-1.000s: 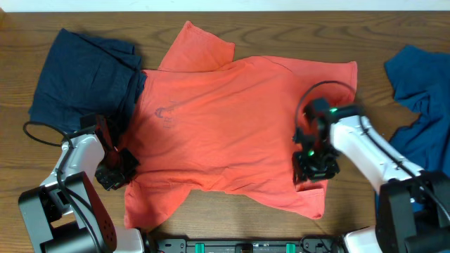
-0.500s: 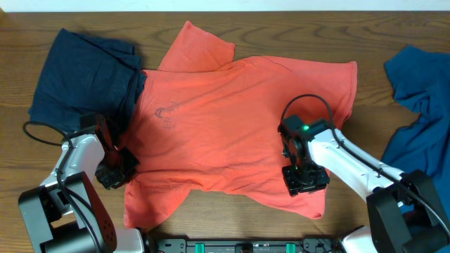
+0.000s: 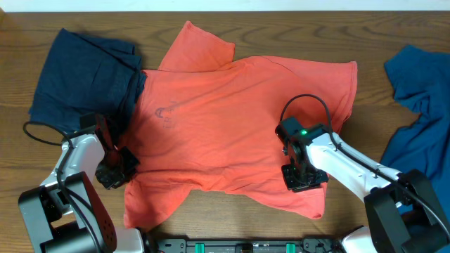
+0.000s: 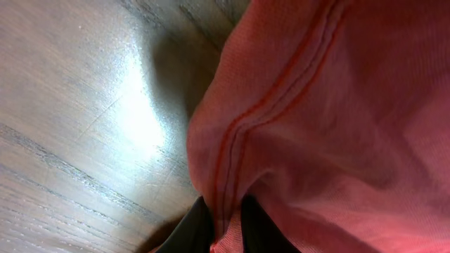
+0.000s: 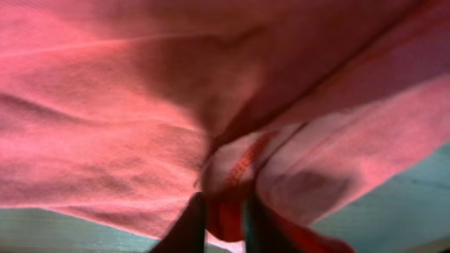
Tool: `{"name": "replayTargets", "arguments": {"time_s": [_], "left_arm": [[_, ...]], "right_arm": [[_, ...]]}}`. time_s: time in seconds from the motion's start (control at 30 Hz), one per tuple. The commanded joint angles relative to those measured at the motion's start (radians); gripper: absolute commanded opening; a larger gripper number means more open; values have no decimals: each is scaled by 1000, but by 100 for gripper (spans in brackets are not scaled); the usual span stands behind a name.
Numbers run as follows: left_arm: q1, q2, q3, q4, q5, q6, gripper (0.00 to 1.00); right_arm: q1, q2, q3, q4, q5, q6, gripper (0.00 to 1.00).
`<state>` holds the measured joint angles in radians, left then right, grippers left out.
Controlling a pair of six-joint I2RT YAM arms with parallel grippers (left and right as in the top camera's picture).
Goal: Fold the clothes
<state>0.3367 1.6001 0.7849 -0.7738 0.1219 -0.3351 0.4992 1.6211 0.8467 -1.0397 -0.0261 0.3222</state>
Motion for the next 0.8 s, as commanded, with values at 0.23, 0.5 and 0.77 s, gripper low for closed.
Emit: {"name": "replayTargets", "arguments": {"time_s": [0.23, 0.5, 0.77], "left_arm": [[3, 6, 16, 2, 2, 17, 17], [3, 6, 16, 2, 2, 17, 17], [3, 6, 16, 10, 2, 17, 17]], "right_arm": [[-40, -19, -7, -60, 18, 188, 1], [-208, -78, -7, -94, 77, 257, 1], [-156, -117, -8, 63, -232, -118, 47]]}}
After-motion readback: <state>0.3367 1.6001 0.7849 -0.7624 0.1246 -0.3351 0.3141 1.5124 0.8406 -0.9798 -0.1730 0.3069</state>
